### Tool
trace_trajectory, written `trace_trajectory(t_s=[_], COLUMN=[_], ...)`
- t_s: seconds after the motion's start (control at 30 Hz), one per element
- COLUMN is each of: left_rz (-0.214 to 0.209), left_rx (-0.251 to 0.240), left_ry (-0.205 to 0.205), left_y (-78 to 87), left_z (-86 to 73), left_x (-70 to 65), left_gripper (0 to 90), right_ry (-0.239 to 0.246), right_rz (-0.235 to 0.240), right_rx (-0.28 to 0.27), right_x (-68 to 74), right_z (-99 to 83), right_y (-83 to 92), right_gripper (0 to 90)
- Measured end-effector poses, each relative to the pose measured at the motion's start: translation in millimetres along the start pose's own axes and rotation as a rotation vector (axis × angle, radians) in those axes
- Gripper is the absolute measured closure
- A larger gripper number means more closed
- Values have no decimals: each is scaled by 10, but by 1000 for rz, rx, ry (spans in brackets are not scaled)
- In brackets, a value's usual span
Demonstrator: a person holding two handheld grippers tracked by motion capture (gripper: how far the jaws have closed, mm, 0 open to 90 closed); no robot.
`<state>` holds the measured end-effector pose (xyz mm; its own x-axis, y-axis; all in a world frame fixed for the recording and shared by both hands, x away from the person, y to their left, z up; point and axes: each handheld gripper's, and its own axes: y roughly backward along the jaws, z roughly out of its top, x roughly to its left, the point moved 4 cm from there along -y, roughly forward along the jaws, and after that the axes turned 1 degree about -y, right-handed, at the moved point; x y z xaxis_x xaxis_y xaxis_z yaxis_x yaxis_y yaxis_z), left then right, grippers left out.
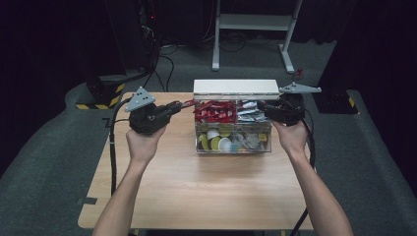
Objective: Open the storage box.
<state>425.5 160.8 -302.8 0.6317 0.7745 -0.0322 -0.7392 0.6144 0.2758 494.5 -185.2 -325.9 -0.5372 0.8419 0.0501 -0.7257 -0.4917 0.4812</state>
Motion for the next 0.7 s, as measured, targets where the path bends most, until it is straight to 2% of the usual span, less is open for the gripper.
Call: trace_trajectory(t_s=[0.3, 0.5, 0.6, 0.7], left_rz=[1, -4, 15, 23], left_rx=[-19, -38, -40, -47], left_ry=[-8, 14, 11, 28], left_y=[171, 284, 340, 400], left_z=[7, 2, -8, -30], left_x=[15, 66, 103, 147], left_gripper=[849, 851, 852, 852], right_ry=[-2, -2, -2, 0], right_rz=[0, -3, -4, -2], right_rx=[-1, 2, 0, -2], right_x=[3, 4, 6, 2], right_z=[-3, 2, 1, 6], right_y=[1, 3, 2, 1], right_gripper=[575, 575, 574, 573])
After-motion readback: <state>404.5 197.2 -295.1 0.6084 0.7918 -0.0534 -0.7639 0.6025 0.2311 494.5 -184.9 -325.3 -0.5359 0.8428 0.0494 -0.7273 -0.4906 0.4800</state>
